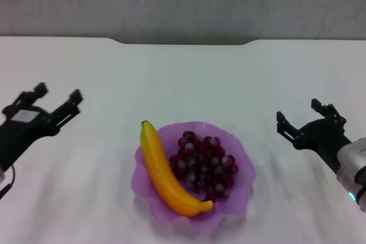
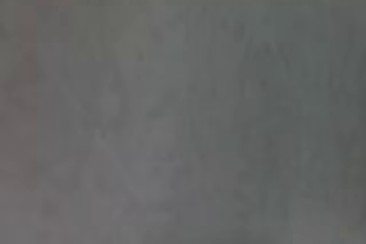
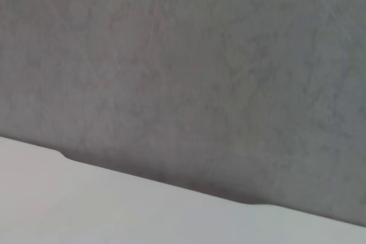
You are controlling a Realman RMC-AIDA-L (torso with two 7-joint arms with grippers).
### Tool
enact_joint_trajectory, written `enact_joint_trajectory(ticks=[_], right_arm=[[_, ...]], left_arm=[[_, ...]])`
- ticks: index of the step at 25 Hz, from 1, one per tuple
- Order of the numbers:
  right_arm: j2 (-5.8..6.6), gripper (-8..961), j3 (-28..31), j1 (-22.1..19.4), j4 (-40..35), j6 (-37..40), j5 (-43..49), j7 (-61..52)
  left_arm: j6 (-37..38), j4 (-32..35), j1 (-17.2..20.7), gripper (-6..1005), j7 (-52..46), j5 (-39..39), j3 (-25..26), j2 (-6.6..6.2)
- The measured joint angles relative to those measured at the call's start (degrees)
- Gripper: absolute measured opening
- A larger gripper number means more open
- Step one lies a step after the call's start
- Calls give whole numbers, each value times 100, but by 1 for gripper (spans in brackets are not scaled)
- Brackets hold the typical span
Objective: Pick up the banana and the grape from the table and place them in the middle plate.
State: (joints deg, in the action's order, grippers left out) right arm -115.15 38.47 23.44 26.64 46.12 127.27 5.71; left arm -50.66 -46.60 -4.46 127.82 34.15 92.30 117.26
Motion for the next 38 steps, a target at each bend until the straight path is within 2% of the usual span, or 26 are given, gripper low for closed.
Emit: enact_joint_trajectory(ticks=[1, 4, 9, 14, 22, 29, 34, 38], right_arm=[[-5, 882, -4, 0, -1, 45, 9, 0], [-12, 882, -43, -8, -4, 206, 48, -5], [-15, 881, -86, 4, -40, 333, 56, -6], [-24, 881, -279, 7, -87, 639, 62, -1], [-41, 881, -573, -4, -230, 1287, 62, 82], [-43, 881, -648, 10, -188, 1289, 61, 70], [-43, 881, -653, 29, -178, 1294, 61, 52], [-43, 881, -656, 40, -177, 1299, 61, 45]], left_arm=[[-336, 457, -131, 893, 499, -415, -7, -1], [-915, 1367, -465, 893, 1232, -956, -18, 3], [-1378, 2629, -1033, 893, 2155, -1550, -18, 40], [-1441, 2975, -1205, 894, 2251, -1650, -17, 44], [-1299, 3021, -1312, 894, 2266, -1664, -271, 45], [-1210, 3034, -1369, 894, 1901, -1764, -256, 50], [-1171, 3076, -1372, 894, 1338, -2503, -312, 52], [-1166, 3080, -1373, 894, 1529, -2472, -336, 26]])
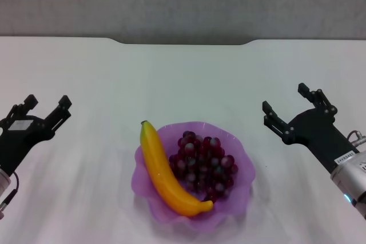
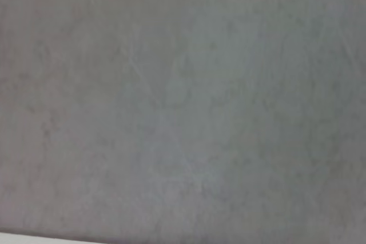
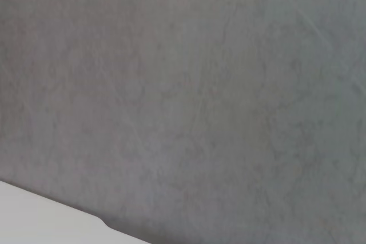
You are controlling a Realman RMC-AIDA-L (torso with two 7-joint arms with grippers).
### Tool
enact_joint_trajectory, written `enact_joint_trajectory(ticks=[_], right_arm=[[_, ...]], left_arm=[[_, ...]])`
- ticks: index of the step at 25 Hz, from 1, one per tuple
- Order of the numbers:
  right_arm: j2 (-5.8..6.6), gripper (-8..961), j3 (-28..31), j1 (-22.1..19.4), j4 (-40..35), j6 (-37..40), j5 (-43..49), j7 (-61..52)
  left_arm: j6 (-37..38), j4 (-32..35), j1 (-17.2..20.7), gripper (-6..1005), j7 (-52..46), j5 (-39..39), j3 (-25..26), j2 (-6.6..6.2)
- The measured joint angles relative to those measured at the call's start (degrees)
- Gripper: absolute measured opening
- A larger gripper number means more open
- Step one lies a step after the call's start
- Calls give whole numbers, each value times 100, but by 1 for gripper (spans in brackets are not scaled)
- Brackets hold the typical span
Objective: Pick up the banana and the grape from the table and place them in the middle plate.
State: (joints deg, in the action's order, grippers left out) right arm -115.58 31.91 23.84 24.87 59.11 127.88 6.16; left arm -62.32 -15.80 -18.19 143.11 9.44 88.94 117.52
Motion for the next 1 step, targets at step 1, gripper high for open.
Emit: enact_joint_trajectory(ticks=[1], right_arm=[[0, 881, -1, 0, 0, 1, 0, 0]], left_arm=[[1, 1, 0, 894, 83, 16, -4, -2]])
